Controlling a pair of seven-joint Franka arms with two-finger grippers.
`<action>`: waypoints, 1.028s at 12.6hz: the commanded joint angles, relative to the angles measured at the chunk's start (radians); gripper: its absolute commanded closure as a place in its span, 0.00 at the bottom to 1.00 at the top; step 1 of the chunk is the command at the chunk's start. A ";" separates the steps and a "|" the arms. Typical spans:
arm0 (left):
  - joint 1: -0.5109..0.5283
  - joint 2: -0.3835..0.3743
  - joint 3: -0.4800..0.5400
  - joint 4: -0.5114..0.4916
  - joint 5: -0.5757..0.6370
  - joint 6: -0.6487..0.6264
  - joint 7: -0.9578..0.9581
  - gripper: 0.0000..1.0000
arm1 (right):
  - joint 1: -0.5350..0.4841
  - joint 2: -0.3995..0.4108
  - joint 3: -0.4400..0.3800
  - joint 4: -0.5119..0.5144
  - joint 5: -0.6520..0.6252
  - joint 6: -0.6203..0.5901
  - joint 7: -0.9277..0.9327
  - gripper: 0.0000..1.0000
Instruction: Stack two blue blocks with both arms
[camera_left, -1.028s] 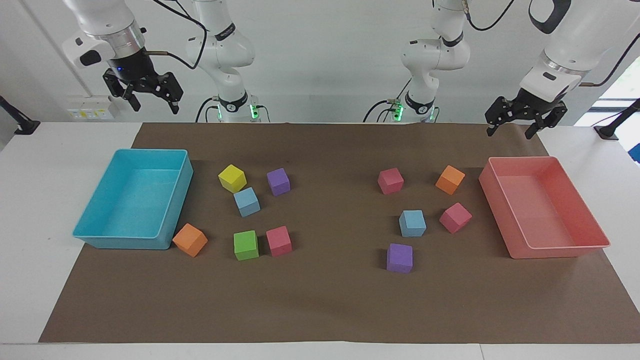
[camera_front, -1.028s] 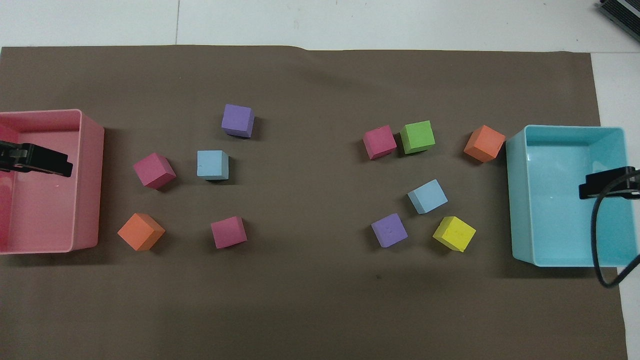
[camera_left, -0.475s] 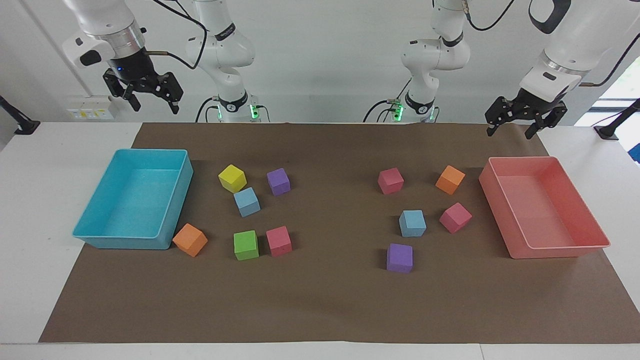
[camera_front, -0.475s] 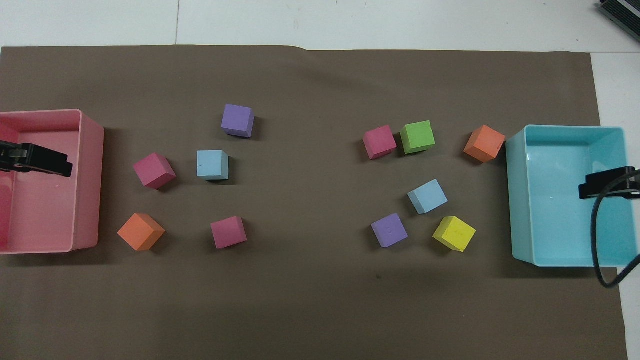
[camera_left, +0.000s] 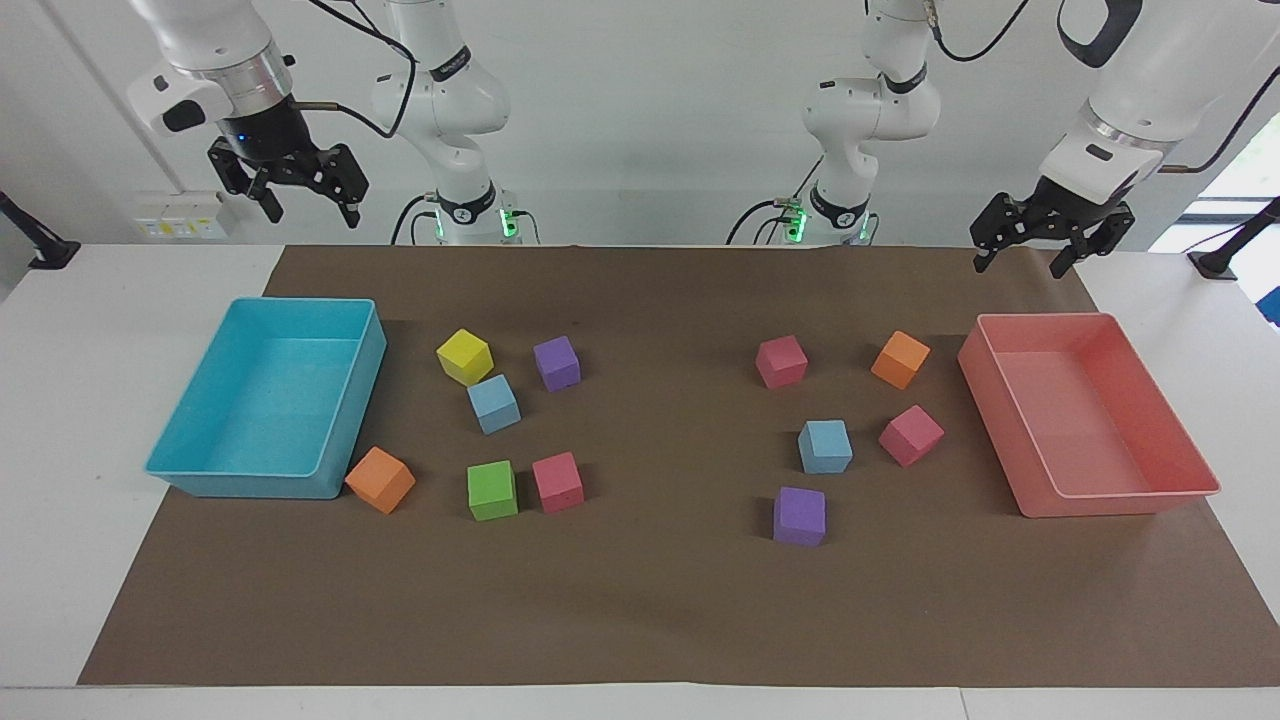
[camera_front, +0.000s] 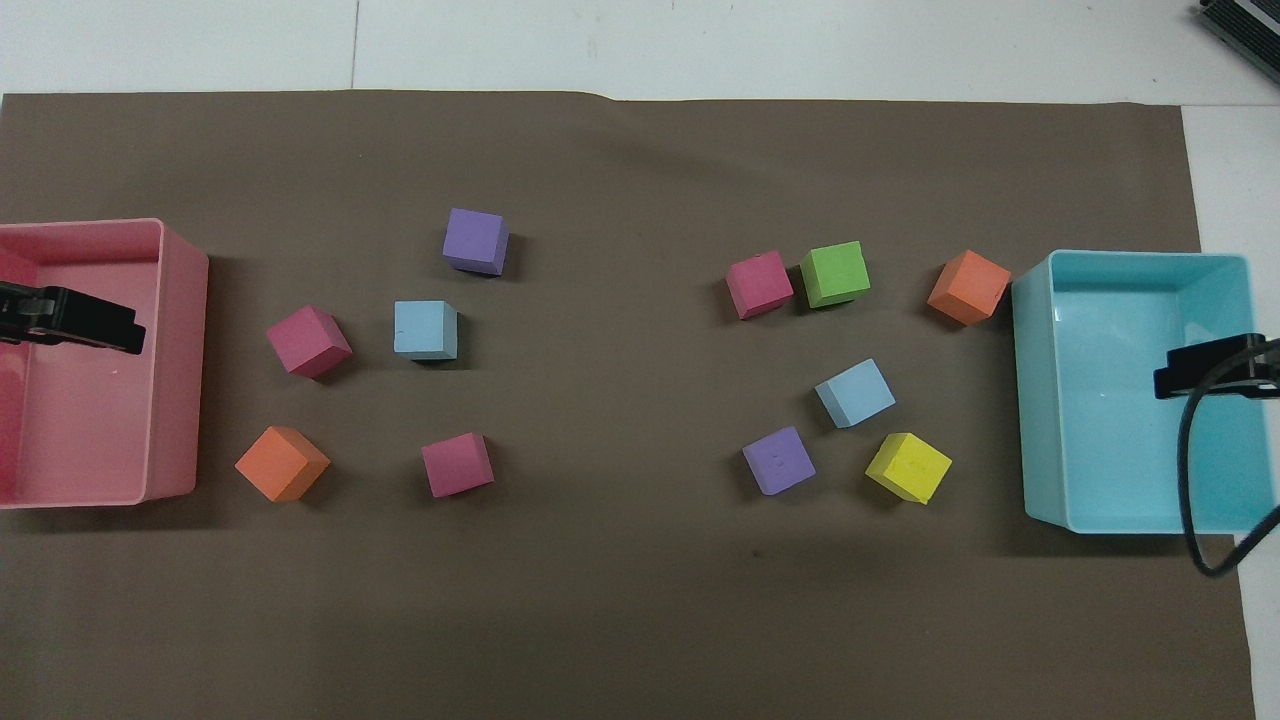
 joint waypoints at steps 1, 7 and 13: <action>0.013 -0.015 -0.008 -0.008 0.004 -0.010 0.005 0.00 | -0.010 -0.021 0.008 -0.023 0.024 -0.007 -0.024 0.00; 0.013 -0.015 -0.008 -0.008 0.004 -0.010 0.005 0.00 | -0.010 -0.022 0.009 -0.027 0.022 -0.003 -0.019 0.00; 0.013 -0.015 -0.008 -0.008 0.004 -0.010 0.005 0.00 | -0.010 -0.025 0.009 -0.032 0.022 0.002 -0.019 0.00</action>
